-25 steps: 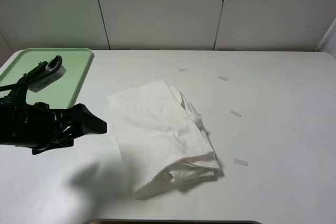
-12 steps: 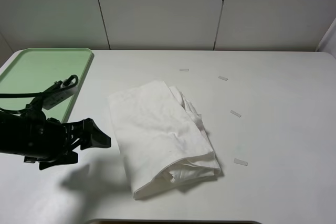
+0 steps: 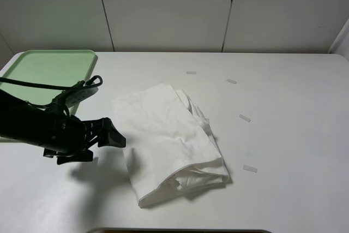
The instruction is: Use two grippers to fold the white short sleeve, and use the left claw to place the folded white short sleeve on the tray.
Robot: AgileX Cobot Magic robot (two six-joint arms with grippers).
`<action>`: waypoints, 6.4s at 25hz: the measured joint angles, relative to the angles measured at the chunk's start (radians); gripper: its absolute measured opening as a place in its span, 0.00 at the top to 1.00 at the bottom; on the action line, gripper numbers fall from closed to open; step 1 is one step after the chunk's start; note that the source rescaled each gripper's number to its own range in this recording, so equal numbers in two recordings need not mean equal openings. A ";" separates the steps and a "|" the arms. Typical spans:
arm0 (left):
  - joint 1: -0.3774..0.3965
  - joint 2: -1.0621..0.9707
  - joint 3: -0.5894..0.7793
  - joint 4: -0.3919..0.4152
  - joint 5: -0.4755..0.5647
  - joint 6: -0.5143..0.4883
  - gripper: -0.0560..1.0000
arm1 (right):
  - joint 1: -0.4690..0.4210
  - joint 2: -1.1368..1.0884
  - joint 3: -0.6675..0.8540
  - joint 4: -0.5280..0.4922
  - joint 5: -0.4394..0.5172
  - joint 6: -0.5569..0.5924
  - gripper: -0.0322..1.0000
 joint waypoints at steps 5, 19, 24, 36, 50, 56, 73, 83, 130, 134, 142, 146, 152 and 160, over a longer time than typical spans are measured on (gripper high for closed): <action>0.000 0.070 -0.065 -0.001 0.001 0.001 0.12 | 0.000 0.000 0.000 0.000 0.001 0.000 0.00; -0.067 0.298 -0.309 0.001 0.043 0.001 0.73 | 0.000 0.000 0.000 0.000 0.001 0.000 0.00; -0.067 0.298 -0.343 0.095 0.044 0.001 0.89 | 0.000 0.000 0.000 0.000 0.001 0.000 0.00; 0.072 0.112 -0.473 1.040 0.075 -0.190 0.91 | 0.000 0.000 0.000 0.000 0.000 0.000 0.00; 0.316 0.106 -0.566 1.431 -0.024 -0.303 0.91 | 0.000 0.000 0.000 0.000 0.000 0.000 0.00; 0.416 0.106 -0.569 1.483 -0.087 -0.306 0.91 | 0.000 0.000 0.000 0.000 0.000 0.000 0.00; 0.552 0.107 -0.594 1.508 -0.226 -0.306 0.91 | 0.000 0.000 0.000 0.000 0.000 0.000 0.00; 0.596 0.107 -0.595 1.508 -0.222 -0.319 0.91 | 0.000 0.000 0.000 0.000 0.000 0.000 0.00; 0.392 -0.920 -0.600 1.778 0.103 -0.995 0.00 | 0.000 0.000 0.000 0.000 0.000 0.000 0.00; 0.392 -1.095 -0.600 1.990 0.245 -1.261 0.00 | 0.000 0.000 0.000 0.000 0.000 0.000 0.00; 0.392 -1.366 -0.561 2.057 0.454 -1.343 0.00 | 0.000 0.000 0.000 0.000 0.000 0.000 0.00; 0.392 -1.489 -0.504 1.918 0.538 -1.250 0.01 | 0.000 0.000 0.000 0.000 0.000 0.000 0.00; 0.371 -1.658 -0.412 1.816 0.724 -1.166 0.01 | 0.000 0.000 0.000 0.000 0.000 0.000 0.00; 0.247 -1.666 -0.290 1.680 0.902 -1.154 0.02 | 0.000 0.000 0.000 0.000 0.000 0.000 0.00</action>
